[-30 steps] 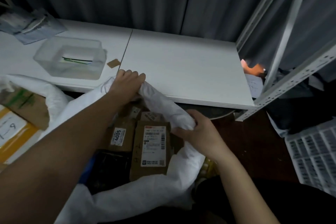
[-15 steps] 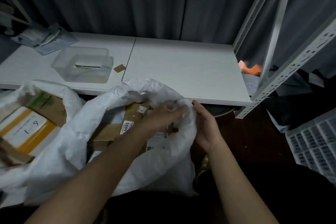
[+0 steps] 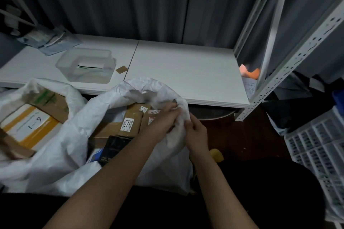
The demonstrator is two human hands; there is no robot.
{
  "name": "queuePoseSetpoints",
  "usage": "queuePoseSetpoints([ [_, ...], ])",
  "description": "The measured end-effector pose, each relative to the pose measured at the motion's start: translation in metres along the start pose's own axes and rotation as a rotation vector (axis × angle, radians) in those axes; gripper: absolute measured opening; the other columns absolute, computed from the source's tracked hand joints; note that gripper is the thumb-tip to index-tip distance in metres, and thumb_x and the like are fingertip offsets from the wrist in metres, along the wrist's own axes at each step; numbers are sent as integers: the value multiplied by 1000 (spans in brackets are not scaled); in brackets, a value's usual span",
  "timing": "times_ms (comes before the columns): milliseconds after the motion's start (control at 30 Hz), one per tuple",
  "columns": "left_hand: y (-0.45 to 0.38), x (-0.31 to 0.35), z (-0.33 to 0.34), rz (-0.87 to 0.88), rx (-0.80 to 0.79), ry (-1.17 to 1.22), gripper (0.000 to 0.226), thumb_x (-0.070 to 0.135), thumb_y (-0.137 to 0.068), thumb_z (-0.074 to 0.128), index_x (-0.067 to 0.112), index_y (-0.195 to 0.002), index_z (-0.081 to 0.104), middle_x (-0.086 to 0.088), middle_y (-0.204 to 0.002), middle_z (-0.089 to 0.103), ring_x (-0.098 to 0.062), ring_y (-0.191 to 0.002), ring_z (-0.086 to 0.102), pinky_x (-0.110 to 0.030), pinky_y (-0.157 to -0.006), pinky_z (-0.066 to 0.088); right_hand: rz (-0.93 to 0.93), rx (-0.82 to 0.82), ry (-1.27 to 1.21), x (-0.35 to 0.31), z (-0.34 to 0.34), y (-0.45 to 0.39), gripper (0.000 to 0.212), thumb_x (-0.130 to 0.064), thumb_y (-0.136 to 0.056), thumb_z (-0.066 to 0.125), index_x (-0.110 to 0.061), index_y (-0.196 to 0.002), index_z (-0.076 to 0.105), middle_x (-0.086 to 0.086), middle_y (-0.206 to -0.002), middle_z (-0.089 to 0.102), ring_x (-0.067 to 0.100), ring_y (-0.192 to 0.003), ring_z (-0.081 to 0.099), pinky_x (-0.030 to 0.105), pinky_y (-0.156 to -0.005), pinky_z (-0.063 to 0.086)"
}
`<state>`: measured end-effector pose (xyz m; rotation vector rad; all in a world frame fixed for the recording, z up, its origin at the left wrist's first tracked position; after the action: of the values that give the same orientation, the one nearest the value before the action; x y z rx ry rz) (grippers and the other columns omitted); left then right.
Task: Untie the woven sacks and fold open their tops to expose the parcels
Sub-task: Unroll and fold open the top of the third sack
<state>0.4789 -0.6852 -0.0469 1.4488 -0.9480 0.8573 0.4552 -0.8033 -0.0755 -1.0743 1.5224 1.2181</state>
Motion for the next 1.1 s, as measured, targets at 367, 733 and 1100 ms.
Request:
queuePoseSetpoints([
  [367, -1, -19, -30, 124, 129, -47, 33, 16, -82, 71, 17, -114, 62, 0, -106, 67, -12, -101, 62, -29, -80, 52, -8, 173, 42, 9, 0, 0, 29, -29, -89, 66, -12, -65, 67, 0, -61, 64, 4, -58, 54, 24, -59, 45],
  [733, 8, -26, -43, 116, 30, -199, 30, 16, -91, 61, 13, -120, 62, 1, -116, 64, -14, -107, 60, -28, -88, 48, 451, -209, -749, 23, 49, 2, 21, -8, -97, 49, -2, -114, 58, 12, -96, 67, 19, -82, 66, 27, -70, 57],
  [1100, 18, -27, -27, 277, 222, -584, 22, 11, -91, 59, 1, -110, 64, -14, -102, 66, -19, -94, 61, -17, -76, 38, 217, -150, 115, 17, 38, 20, 42, -46, -100, 37, -21, -85, 67, 3, -92, 66, 17, -95, 61, 35, -90, 49],
])
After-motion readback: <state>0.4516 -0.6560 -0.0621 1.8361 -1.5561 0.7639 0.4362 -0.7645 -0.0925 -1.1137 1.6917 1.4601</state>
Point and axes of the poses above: each hand's wrist, its own y-axis away from the middle knuckle, its own z-axis out of the palm, x = y × z, the point moved 7 cm from there along -y, towards the middle knuckle
